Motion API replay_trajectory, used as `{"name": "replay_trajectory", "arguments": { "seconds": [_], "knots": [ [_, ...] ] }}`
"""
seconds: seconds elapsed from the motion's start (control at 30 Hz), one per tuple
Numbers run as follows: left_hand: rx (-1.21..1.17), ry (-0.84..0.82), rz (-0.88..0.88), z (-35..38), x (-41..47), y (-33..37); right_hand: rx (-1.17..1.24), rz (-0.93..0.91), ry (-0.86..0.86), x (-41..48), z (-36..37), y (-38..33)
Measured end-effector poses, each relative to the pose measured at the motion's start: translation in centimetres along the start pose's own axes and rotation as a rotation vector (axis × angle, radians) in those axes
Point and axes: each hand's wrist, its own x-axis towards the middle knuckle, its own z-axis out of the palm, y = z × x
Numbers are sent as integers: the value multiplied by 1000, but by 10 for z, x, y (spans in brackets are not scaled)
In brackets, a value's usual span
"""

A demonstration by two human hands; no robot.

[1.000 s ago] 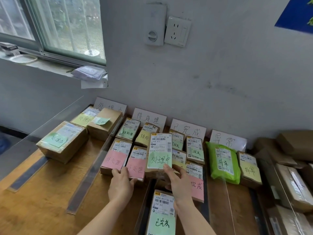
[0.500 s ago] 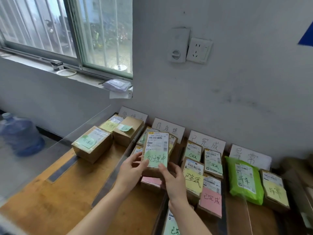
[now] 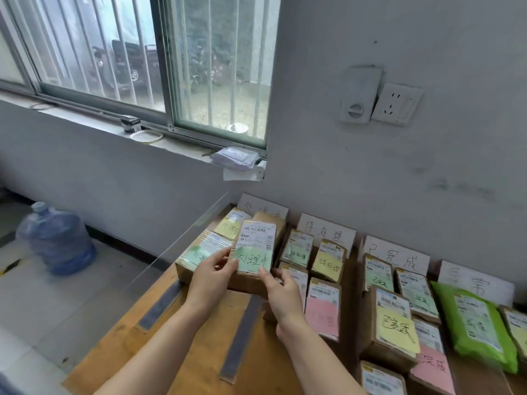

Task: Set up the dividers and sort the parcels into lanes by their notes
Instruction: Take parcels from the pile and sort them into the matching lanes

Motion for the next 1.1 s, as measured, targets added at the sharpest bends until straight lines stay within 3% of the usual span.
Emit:
{"name": "replay_trajectory", "arguments": {
  "seconds": [0.27,0.53,0.87,1.1],
  "knots": [
    [331,-205,27,-43,62,-25,33,167,203,30,74,21],
    [1044,-412,232,-56,89,-63,-97,279,335,47,96,46],
    [1122,-493,313,-60,103,-81,-260,321,352,71,98,80],
    [1153,-489,342,-61,104,-81,-497,266,399,81,96,83]
  ]
}}
